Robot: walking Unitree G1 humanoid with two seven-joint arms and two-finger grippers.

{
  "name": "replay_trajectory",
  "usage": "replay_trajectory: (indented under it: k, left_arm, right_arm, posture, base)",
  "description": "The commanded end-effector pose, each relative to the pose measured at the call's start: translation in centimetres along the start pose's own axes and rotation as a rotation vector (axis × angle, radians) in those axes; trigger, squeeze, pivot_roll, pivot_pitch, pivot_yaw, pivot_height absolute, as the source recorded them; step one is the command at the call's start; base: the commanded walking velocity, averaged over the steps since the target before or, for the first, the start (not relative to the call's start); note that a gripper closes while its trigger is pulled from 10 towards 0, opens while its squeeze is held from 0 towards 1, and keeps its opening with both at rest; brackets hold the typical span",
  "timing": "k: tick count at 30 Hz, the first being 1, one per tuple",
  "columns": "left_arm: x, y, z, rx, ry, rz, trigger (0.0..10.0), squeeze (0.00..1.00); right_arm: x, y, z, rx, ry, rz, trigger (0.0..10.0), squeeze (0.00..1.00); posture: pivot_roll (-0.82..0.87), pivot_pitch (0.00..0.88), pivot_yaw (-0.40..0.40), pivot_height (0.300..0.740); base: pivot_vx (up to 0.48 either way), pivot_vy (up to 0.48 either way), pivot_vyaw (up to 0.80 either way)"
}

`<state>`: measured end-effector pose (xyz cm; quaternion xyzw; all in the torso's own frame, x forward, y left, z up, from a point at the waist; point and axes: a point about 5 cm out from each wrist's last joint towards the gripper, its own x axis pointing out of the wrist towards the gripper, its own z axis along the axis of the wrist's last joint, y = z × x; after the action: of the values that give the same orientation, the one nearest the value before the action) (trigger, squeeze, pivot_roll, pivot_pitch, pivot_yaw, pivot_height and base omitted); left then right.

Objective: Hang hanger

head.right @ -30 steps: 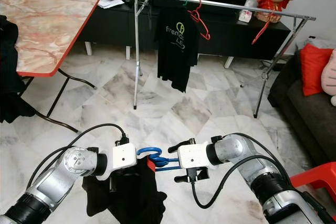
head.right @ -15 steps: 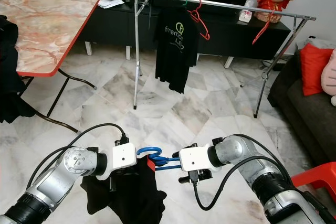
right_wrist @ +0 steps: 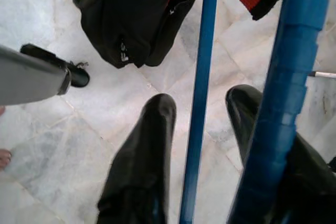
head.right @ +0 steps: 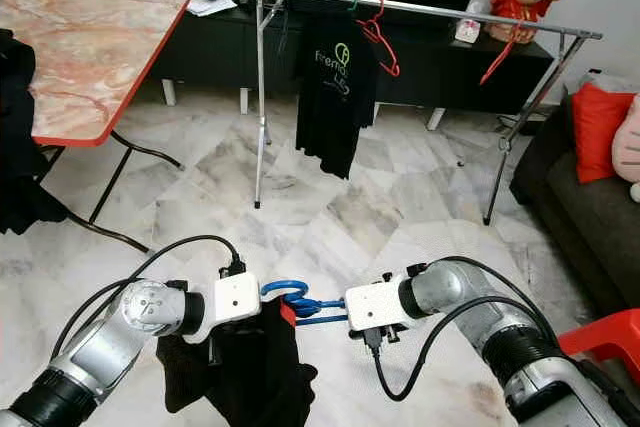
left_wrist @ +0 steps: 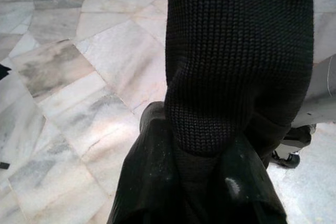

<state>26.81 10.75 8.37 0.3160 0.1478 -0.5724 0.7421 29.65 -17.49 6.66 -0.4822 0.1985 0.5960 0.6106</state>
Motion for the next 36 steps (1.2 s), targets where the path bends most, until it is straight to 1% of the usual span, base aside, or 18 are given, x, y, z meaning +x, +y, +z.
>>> replay_trajectory:
  k: [1,24,28,31,36]
  left_arm:
    - [0.2,0.1,0.8,0.029,-0.019,0.001,10.0,0.00]
    - [0.1,0.3,0.7,0.035,-0.005,0.010,10.0,0.00]
    - [0.0,0.3,1.0,0.020,-0.028,0.006,10.0,0.00]
    - [0.0,0.5,1.0,0.013,-0.029,0.020,10.0,0.00]
    - [-0.3,0.7,1.0,0.002,-0.030,0.007,10.0,0.00]
  right_arm:
    - [-0.5,-0.1,-0.8,-0.007,0.051,-0.001,0.0,0.00]
    - [0.0,0.0,-1.1,-0.025,0.078,0.000,0.0,0.00]
    - [0.2,0.2,-1.0,-0.023,0.073,0.000,0.0,0.00]
    - [0.4,0.2,-0.9,-0.024,0.070,-0.001,0.0,0.00]
    - [0.6,0.2,-0.7,-0.020,0.052,-0.004,0.0,0.00]
  posture:
    - [-0.02,0.000,-0.168,0.740]
    - [-0.01,0.000,-0.168,0.740]
    - [-0.01,0.000,-0.167,0.740]
    - [-0.01,0.000,-0.167,0.740]
    - [-0.01,0.000,-0.162,0.740]
  base:
    - [0.000,0.000,0.00]
    - [0.000,0.000,0.00]
    - [0.000,0.000,0.00]
    - [0.000,0.000,0.00]
    - [0.000,0.000,0.00]
